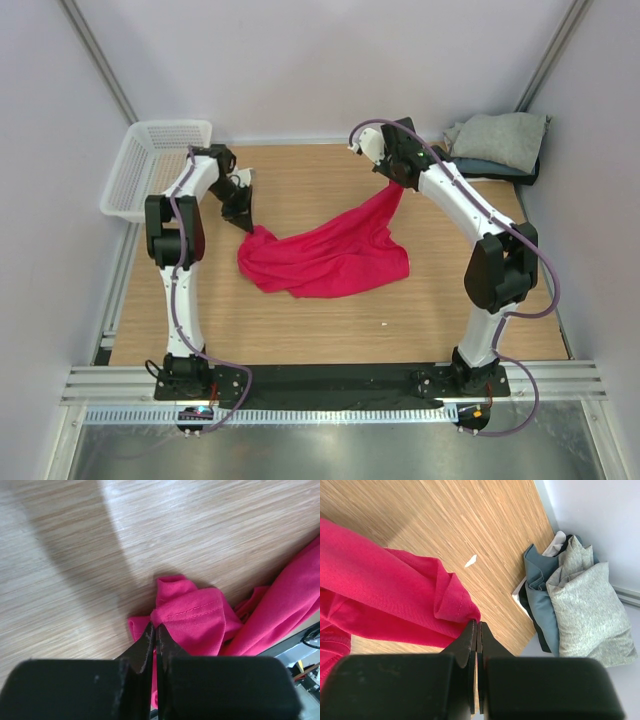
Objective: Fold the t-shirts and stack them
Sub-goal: Flatten the tshirt out
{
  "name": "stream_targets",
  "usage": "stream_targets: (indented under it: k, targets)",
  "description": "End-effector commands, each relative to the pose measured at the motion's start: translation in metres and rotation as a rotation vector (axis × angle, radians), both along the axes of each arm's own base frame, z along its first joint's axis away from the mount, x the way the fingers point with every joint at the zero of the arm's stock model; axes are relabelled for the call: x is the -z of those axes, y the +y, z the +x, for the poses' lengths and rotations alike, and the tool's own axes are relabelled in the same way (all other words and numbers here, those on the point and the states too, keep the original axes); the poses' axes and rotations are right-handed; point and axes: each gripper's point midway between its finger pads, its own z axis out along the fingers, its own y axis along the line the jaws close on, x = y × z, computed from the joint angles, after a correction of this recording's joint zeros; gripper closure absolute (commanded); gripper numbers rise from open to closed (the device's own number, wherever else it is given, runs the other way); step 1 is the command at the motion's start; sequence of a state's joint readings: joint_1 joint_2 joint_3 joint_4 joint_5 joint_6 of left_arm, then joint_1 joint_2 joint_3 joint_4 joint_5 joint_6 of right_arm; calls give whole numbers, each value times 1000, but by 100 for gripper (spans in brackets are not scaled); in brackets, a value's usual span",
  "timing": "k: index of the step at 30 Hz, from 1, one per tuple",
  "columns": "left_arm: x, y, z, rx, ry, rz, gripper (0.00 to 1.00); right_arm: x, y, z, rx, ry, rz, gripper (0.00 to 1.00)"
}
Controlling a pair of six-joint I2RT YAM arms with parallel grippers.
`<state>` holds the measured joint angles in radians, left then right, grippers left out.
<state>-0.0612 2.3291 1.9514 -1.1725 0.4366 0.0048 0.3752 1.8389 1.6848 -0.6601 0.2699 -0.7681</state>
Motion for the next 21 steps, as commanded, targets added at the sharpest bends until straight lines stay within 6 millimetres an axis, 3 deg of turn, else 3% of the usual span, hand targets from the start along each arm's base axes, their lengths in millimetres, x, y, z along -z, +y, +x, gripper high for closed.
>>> stream_targets:
  k: [1,4,5,6,8,12,15,18,19,20,21]
  targets:
    - [-49,-3,20,0,-139,-29,100,-46,-11,7,26,-126,-5,99]
    - [-113,5,53,18,-363,-13,100,-82,-21,15,80,-226,53,99]
    - [-132,6,60,21,-424,-17,100,-106,-23,19,117,-283,116,99]
    - [-166,8,70,28,-531,-15,100,-120,-27,21,134,-312,153,98]
    - [-212,8,76,41,-666,-14,100,-153,-39,20,186,-380,256,98]
    - [-265,9,70,35,-820,-17,100,-202,-56,12,242,-466,399,99]
    - [-287,13,61,31,-895,2,100,-232,-66,-1,265,-538,448,99]
    - [-293,15,48,38,-911,17,100,-240,-78,-13,288,-557,463,99]
    - [-291,15,44,41,-902,18,100,-240,-80,-18,294,-556,464,99]
    - [-284,16,40,38,-875,19,100,-227,-83,-19,305,-529,456,99]
    - [-279,15,35,43,-853,16,100,-231,-91,-28,315,-541,463,99]
